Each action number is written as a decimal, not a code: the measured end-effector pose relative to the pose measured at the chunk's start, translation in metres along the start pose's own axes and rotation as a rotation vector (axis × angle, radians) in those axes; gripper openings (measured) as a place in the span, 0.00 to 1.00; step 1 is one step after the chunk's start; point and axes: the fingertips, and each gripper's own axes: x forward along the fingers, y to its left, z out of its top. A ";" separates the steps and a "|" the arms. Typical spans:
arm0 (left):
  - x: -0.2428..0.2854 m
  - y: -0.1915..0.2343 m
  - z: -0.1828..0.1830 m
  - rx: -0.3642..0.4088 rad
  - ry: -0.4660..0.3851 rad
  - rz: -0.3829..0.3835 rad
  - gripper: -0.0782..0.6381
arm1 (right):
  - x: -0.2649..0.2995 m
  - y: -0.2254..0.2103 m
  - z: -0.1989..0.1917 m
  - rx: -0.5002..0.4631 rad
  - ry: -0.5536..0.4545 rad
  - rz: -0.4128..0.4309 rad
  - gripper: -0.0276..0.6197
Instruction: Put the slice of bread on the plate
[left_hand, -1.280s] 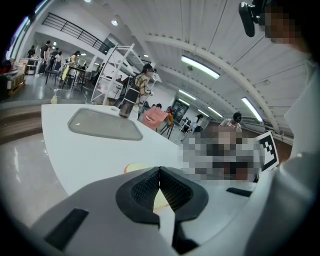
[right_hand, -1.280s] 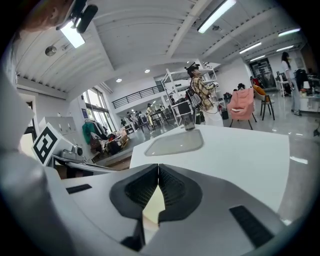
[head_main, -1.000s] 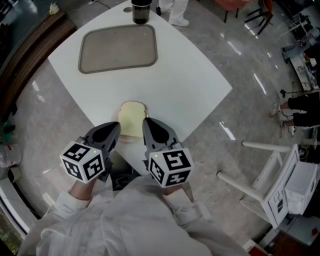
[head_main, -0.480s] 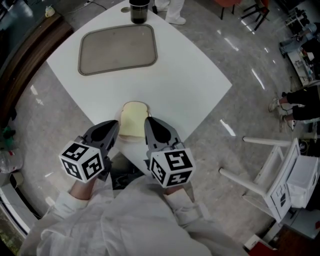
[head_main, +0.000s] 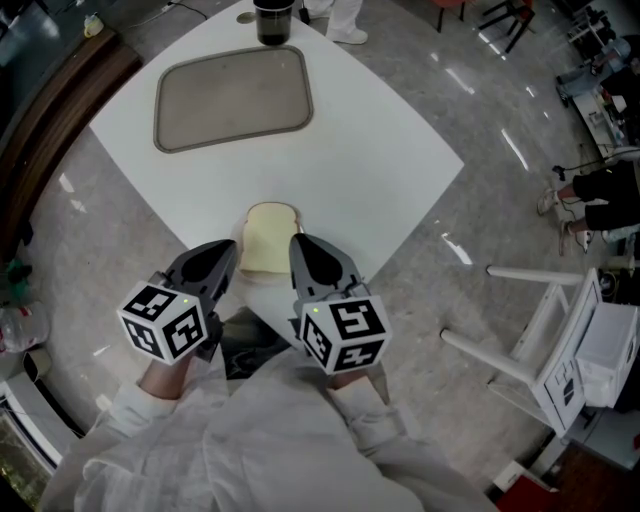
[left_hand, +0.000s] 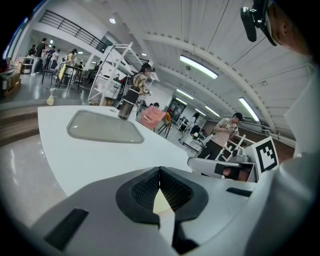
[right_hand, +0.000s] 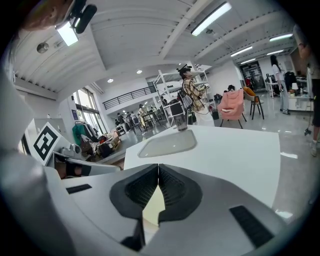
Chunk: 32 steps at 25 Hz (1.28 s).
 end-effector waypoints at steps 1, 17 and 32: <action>0.002 0.000 -0.001 0.000 0.003 -0.006 0.12 | 0.000 -0.002 -0.001 0.005 0.004 -0.002 0.06; 0.013 0.014 -0.011 -0.061 0.027 -0.012 0.12 | 0.011 0.004 -0.032 0.055 0.087 0.015 0.06; 0.020 0.033 -0.048 -0.094 0.088 0.011 0.12 | 0.018 -0.009 -0.073 0.063 0.210 -0.024 0.06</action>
